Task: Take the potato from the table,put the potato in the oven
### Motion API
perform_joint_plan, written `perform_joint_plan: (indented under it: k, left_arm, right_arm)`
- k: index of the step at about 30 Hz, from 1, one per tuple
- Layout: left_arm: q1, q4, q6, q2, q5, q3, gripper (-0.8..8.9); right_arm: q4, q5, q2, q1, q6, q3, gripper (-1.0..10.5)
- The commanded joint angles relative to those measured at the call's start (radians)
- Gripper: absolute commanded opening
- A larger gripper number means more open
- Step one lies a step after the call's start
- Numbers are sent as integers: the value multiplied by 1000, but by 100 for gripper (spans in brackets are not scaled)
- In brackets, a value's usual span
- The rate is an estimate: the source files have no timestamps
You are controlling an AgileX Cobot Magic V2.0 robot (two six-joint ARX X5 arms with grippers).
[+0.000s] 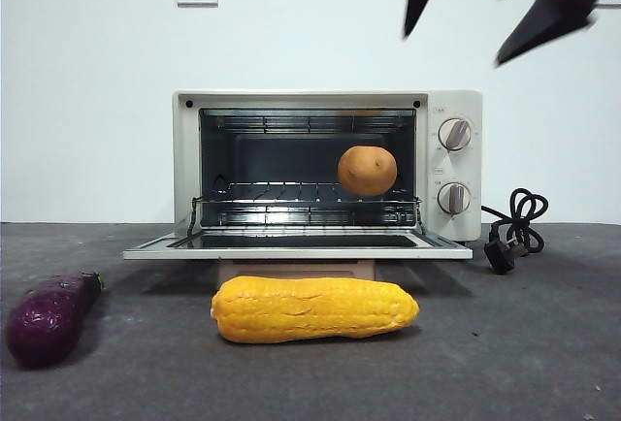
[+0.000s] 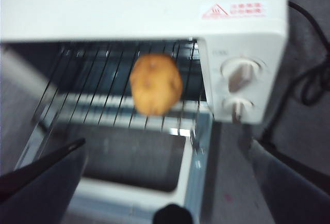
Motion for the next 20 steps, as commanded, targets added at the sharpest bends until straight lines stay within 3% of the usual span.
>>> perform_joint_plan:
  k: [1, 8, 17, 20]
  left_arm:
    - [76, 85, -3, 63, 88, -52, -8]
    - [279, 235, -35, 283, 330, -97, -8]
    - [378, 337, -51, 566, 467, -97, -8]
    - [384, 361, -51, 642, 468, -97, -8]
  right_arm:
    - [-98, -4, -94, 2, -79, -2, 567]
    - [-328, -5, -346, 2, -116, -2, 567]
    - [-507, -3, -566, 2, -111, -2, 567]
    - [-524, -3, -605, 2, -91, -2, 567]
